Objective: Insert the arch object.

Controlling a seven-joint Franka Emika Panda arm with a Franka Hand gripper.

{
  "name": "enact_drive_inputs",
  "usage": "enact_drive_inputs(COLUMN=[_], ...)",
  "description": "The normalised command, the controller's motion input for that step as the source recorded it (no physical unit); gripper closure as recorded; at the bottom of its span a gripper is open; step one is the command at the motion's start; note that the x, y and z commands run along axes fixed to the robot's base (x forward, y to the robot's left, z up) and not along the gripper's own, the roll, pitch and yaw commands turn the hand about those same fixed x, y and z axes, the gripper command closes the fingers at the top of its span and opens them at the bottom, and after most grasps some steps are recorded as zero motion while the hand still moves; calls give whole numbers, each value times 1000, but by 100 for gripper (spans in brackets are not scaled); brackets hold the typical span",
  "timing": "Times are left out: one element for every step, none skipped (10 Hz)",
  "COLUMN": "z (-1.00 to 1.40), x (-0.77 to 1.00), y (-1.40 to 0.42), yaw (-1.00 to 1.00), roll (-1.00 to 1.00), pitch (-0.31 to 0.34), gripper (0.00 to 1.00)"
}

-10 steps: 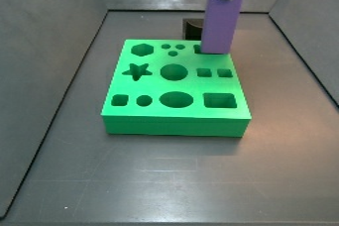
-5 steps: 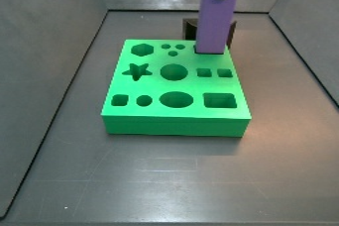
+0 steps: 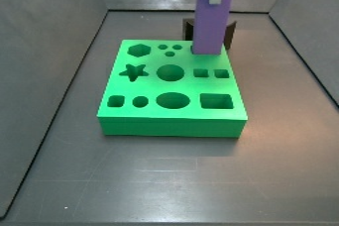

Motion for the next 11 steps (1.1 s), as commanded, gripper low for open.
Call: enact_drive_inputs(z=[-300,-266,-363,-440,-440,-426,-363,-286,-66,0,0], x=[63,0,31,6,31,86,94,103,26,0,0], y=[0,0,0,0,-3,-9,0,0,0,34,0], yaw=[0,17,0,0,0,0,0,0,-9,-11,0], roll=[0,0,0,16,51,69,50,1,-37,-29,0], pitch=[-59,-106,-136,-121,-89,-37,-4,0,0,3,0], gripper=[100,100,100,100,100,100,100,100,100,100,100])
